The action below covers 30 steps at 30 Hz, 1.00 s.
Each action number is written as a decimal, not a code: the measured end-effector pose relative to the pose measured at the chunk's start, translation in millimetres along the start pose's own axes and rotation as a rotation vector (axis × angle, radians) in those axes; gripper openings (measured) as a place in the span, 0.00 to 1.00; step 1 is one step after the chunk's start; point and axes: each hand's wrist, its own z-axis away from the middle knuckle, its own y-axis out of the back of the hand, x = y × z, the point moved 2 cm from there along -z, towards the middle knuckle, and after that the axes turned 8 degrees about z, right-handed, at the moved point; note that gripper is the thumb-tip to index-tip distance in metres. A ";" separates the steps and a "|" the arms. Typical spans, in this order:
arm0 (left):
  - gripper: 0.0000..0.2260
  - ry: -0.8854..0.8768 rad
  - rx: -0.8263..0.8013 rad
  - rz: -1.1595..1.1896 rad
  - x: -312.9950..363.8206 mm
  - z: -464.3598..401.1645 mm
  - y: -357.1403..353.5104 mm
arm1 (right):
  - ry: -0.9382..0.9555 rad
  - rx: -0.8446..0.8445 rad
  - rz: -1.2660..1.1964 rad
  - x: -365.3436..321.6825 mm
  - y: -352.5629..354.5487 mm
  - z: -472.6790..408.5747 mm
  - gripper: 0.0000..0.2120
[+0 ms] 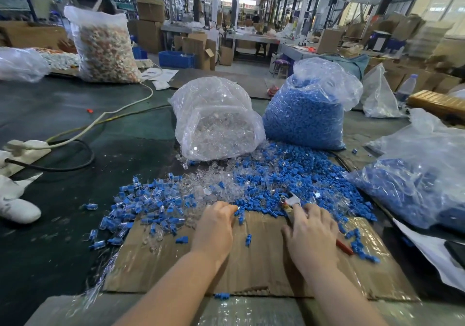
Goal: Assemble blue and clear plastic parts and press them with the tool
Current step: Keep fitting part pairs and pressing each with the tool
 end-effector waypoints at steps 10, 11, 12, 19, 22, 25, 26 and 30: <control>0.13 -0.004 -0.051 -0.020 3.4 2.2 -14.4 | 0.214 -0.012 -0.069 -37.2 -3.1 -11.7 0.24; 0.14 0.000 -0.035 0.011 3.1 4.2 -15.4 | 0.213 -0.030 -0.032 -39.0 -4.3 -12.8 0.25; 0.14 0.009 -0.016 0.045 2.7 5.8 -16.0 | 0.217 -0.043 0.000 -40.5 -4.9 -13.7 0.26; 0.11 0.062 0.109 0.192 -1.5 11.6 -14.7 | 0.169 0.037 -0.170 -43.3 -9.9 -17.1 0.10; 0.09 0.074 0.147 0.202 -2.7 11.2 -12.6 | 0.171 0.052 -0.247 -45.3 -15.2 -13.5 0.10; 0.14 0.071 0.151 0.201 -2.8 12.9 -12.2 | 0.152 0.100 -0.301 -45.9 -17.1 -8.6 0.09; 0.15 0.068 0.144 0.194 -2.9 13.2 -12.2 | 0.138 0.117 -0.321 -46.0 -17.1 -7.4 0.08; 0.09 0.047 0.144 0.189 -2.7 13.3 -11.1 | 0.127 0.149 -0.375 -47.3 -17.8 -2.9 0.07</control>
